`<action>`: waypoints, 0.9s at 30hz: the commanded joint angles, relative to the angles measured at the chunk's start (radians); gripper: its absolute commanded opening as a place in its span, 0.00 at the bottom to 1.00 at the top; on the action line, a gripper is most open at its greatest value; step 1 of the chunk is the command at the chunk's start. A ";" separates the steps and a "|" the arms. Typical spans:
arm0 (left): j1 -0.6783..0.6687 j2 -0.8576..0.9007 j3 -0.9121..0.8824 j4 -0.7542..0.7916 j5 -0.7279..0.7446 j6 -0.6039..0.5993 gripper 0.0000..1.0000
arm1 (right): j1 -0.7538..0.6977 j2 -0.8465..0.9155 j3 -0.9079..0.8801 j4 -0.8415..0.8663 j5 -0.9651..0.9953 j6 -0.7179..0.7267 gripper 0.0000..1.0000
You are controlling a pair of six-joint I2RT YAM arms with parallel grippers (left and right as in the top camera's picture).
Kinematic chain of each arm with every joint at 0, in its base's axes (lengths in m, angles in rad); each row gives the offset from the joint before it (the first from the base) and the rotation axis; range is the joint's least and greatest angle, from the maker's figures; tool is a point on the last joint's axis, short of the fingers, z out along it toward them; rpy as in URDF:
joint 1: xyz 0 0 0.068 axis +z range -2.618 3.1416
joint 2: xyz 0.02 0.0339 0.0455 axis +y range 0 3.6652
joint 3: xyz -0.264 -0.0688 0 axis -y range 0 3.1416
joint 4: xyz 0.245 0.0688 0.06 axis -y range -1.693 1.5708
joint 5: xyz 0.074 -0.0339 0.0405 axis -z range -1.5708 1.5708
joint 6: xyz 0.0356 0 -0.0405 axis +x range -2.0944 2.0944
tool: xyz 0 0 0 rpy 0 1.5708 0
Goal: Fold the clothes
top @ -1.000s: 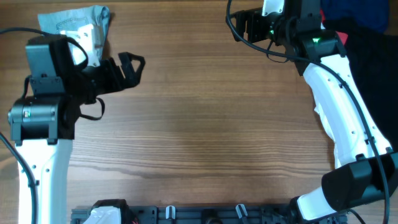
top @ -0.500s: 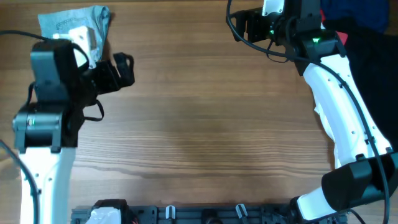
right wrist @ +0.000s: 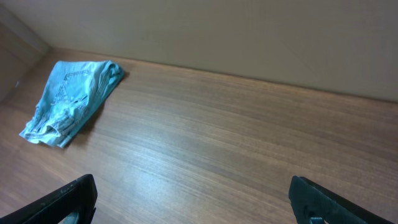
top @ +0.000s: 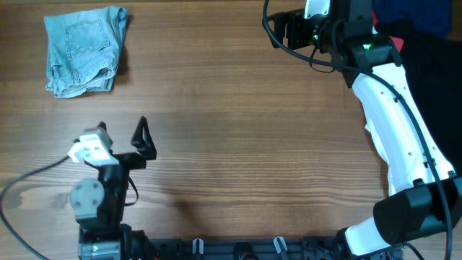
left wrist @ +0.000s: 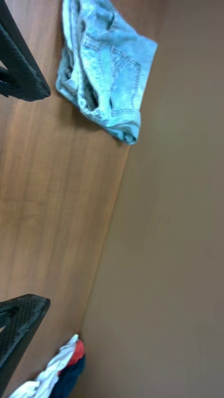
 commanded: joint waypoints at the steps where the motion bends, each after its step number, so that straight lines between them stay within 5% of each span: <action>1: 0.008 -0.117 -0.157 0.080 0.039 -0.036 1.00 | 0.005 0.006 0.000 0.003 0.006 -0.013 1.00; 13: 0.008 -0.331 -0.276 0.079 0.029 -0.036 1.00 | 0.005 0.006 0.000 0.003 0.006 -0.013 1.00; 27: 0.008 -0.344 -0.276 -0.033 0.010 -0.035 1.00 | 0.005 0.006 0.000 0.003 0.006 -0.013 0.99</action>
